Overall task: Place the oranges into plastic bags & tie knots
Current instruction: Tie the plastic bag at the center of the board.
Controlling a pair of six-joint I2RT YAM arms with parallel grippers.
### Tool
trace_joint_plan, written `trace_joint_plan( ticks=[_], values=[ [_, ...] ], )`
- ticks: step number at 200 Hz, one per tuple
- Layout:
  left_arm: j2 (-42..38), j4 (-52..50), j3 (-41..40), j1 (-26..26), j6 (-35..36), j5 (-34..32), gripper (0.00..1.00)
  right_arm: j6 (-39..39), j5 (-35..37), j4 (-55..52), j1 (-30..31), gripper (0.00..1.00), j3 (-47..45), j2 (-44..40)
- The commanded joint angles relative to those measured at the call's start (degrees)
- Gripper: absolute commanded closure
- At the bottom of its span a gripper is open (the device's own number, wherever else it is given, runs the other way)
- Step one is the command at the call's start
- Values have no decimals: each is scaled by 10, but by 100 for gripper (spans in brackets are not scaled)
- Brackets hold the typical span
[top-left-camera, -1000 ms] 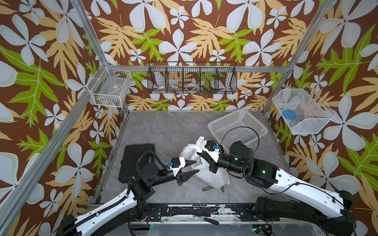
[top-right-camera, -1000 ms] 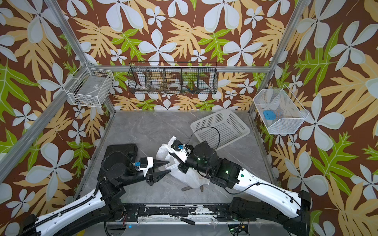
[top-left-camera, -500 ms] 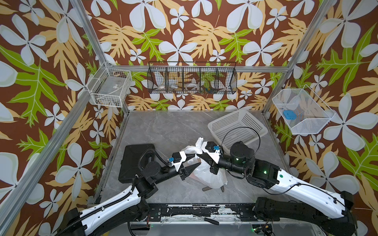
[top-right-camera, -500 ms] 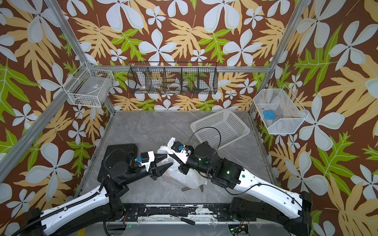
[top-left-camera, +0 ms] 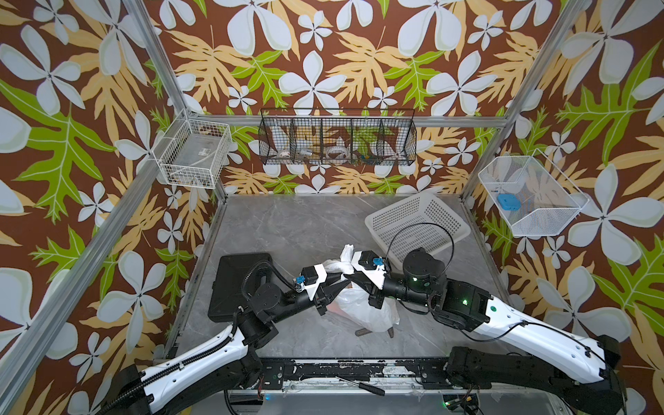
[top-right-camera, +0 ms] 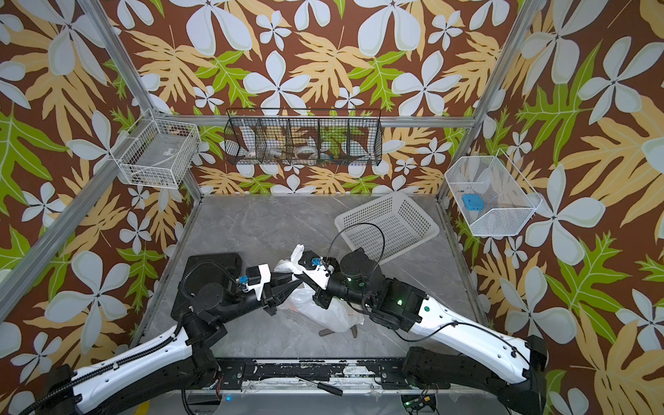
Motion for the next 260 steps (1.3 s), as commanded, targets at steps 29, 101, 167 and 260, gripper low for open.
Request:
trace_joint_plan(
  ticks=[29,101,167,260],
  values=[
    [2,18,5,0,8,-1,88,-2,-17,5,0,100,5,-3],
    [-4,19,-2,0,27,-10,100,17,-2,2,0,43,-1,-14],
    [-4,23,-11,-1,35,-9,100,289,128,65,0,6,-12,-55],
    [-8,10,-8,-1,40,-5,100,495,-4,-55,-48,34,119,68]
  ],
)
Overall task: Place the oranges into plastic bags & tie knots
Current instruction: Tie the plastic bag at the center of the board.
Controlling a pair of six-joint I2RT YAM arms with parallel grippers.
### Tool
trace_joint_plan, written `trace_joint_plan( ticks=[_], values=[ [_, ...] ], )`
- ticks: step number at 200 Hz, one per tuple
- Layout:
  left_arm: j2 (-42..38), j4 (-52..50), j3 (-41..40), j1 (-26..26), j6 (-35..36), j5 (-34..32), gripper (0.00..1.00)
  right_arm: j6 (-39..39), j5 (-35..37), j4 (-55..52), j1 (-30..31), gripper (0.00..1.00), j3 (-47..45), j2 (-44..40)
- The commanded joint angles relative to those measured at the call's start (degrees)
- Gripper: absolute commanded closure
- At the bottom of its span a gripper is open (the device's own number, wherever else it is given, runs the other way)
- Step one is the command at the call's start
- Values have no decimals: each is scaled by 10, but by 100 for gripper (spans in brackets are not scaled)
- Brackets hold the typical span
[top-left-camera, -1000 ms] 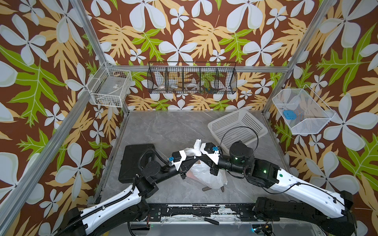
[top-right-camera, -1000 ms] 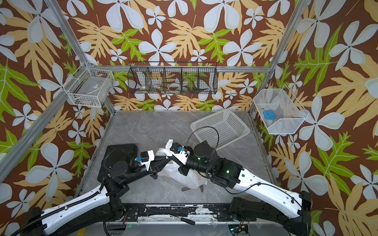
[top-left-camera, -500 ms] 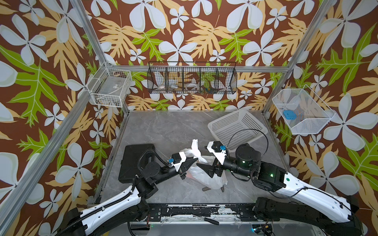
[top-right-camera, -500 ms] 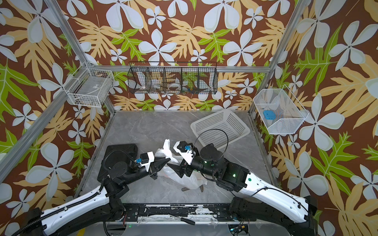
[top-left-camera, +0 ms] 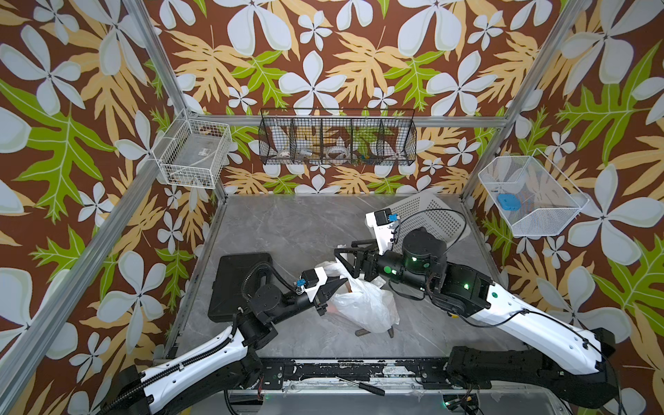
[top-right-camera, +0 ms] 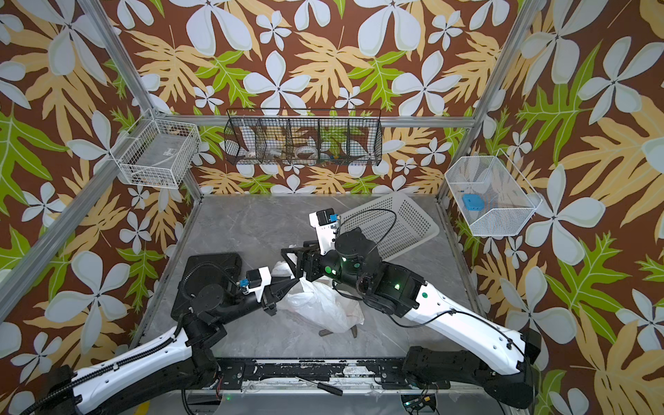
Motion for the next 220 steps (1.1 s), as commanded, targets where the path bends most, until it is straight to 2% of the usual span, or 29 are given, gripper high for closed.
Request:
trace_joint_plan(
  ticks=[1,27,51,85,103,116,124,172,198,220],
  values=[
    [-2,9,1,-1,6,3,100,62,-65,-6,-15,35,-11,0],
    [-2,5,2,-1,6,4,100,60,-87,2,-16,50,-5,5],
    [0,0,5,-1,8,6,100,64,-112,22,-16,52,-4,11],
    [-1,-1,5,-1,9,9,100,63,-111,19,-16,63,5,25],
    [-3,-3,4,-1,8,9,100,60,-106,21,-19,76,7,29],
    [-5,-9,8,-1,5,9,100,49,-88,21,-21,93,9,30],
    [-9,-18,11,-1,3,8,100,35,-68,19,-22,100,13,31],
    [-44,-142,64,-1,-16,4,100,-72,83,5,-61,100,57,43],
    [-42,-236,108,0,-22,13,100,-118,126,19,-87,100,80,57],
    [-30,-319,145,0,-23,-10,100,-147,154,22,-113,100,93,64]
  ],
)
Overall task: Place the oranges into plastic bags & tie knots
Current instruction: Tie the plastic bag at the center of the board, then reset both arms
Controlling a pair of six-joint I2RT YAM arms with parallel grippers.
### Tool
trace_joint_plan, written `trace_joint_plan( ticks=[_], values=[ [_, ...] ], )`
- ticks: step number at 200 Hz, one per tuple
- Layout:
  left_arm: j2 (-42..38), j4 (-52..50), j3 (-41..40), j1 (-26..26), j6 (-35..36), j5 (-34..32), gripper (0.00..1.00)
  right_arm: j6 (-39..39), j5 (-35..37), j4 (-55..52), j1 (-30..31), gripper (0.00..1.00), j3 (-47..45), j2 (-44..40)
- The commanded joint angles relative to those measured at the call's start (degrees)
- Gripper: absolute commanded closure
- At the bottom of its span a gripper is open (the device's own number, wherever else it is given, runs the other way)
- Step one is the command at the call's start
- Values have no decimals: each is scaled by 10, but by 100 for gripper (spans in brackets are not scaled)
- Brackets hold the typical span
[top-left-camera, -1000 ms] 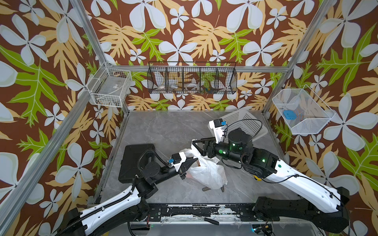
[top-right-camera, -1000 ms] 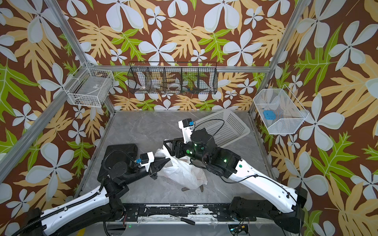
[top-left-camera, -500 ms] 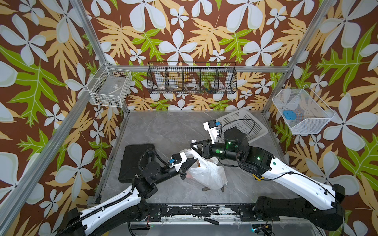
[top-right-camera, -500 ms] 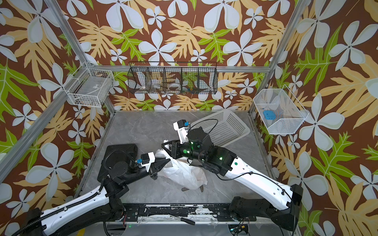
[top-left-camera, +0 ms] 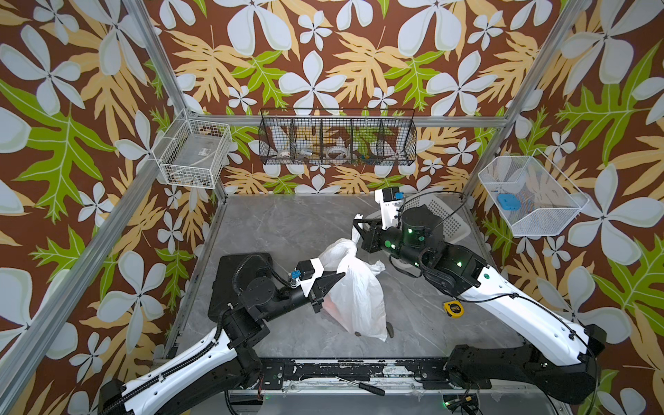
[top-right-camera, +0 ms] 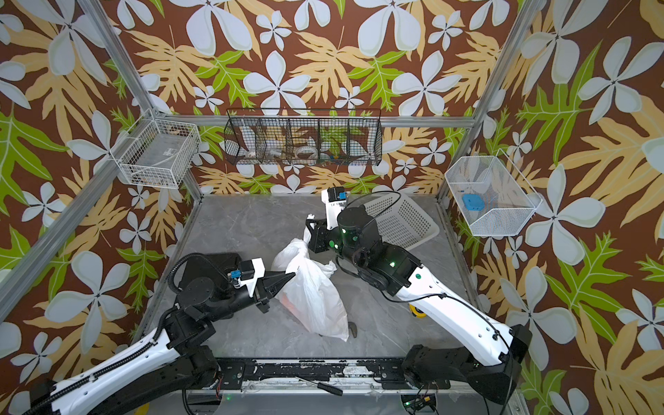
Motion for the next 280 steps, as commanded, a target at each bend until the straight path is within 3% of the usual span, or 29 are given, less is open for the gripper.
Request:
trace_joint_plan(
  ticks=[1,49,101,124,133,137,139,140,142,145,146,147,148,149,151,153,168,187,206,230,237,265,280],
  values=[
    [7,-114,30,-1,-5,-6,100,-59,84,28,-23,100,13,6],
    [-9,-161,4,-1,-53,-57,100,-84,119,36,-130,100,-13,19],
    [-18,-179,-62,-1,-114,-136,100,-77,72,67,-247,100,-44,49],
    [-24,-165,-85,0,-125,-159,100,-82,57,64,-260,100,-48,67],
    [-27,-138,-95,0,-123,-169,100,-87,18,77,-260,100,-57,68],
    [-28,-126,-99,0,-120,-171,100,-90,0,89,-259,88,-64,66],
    [-27,-120,-100,0,-121,-177,93,-92,-12,95,-258,83,-69,65],
    [-27,-117,-101,0,-122,-182,87,-93,-18,99,-257,73,-69,64],
    [-28,-110,-102,0,-124,-190,74,-95,-28,105,-257,64,-73,63],
    [-29,-100,-104,0,-126,-202,54,-97,-39,113,-256,42,-78,59],
    [-29,-95,-105,0,-127,-206,44,-97,-45,118,-255,42,-83,58],
    [-29,-91,-106,0,-127,-210,39,-98,-45,122,-255,28,-83,56],
    [-30,-86,-107,0,-127,-213,24,-99,-48,126,-255,25,-86,55],
    [-30,-81,-108,1,-126,-216,12,-100,-50,130,-255,13,-89,53],
    [-31,-73,-111,1,-124,-220,3,-102,-53,138,-254,3,-94,50],
    [-31,-61,-114,1,-122,-225,1,-102,-56,147,-254,0,-102,46],
    [-30,15,-130,29,-121,-269,0,-96,-21,182,-260,0,-150,11],
    [-18,81,-150,133,-153,-286,0,-137,52,246,-268,0,-231,-54],
    [-19,133,-184,217,-156,-338,0,-143,176,294,-277,0,-344,-125],
    [-6,150,-217,253,-111,-509,0,-183,301,375,-294,0,-500,-207],
    [-2,153,-229,262,-99,-532,0,-197,321,396,-301,0,-543,-220],
    [19,214,-297,273,-72,-597,0,-228,324,417,-327,0,-663,-247],
    [40,294,-337,288,-65,-565,0,-254,294,503,-336,0,-733,-250]
  ],
)
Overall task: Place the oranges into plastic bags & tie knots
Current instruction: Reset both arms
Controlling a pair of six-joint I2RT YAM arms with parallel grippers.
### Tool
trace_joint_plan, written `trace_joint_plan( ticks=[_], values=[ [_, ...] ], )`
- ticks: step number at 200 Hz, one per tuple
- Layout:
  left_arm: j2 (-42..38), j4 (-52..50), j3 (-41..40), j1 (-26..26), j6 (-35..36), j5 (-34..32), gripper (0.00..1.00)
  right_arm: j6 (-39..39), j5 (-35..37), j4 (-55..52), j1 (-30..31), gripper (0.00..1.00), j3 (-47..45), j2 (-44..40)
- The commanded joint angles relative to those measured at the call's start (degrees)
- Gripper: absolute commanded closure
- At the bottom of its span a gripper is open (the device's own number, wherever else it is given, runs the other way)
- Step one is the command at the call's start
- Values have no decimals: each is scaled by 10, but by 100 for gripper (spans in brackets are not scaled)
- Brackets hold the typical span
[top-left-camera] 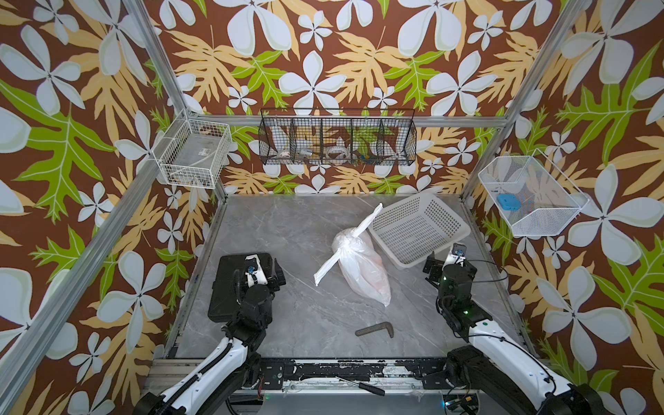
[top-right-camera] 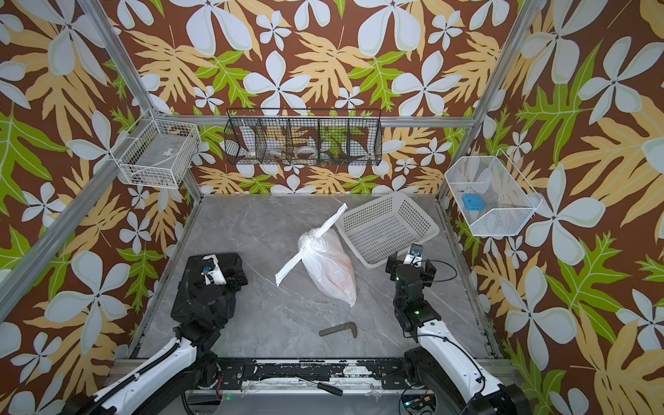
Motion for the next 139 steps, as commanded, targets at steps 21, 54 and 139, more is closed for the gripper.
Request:
trace_joint_plan(
  ticks=[21,54,139],
  values=[
    [60,240,-60,37,71,43,0,-64,-94,249,-77,1,-127,23],
    [175,356,-45,110,73,163,0,-26,-223,364,-181,1,-117,121],
    [359,393,39,177,32,258,0,-87,-277,461,-138,0,-27,357]
  ],
)
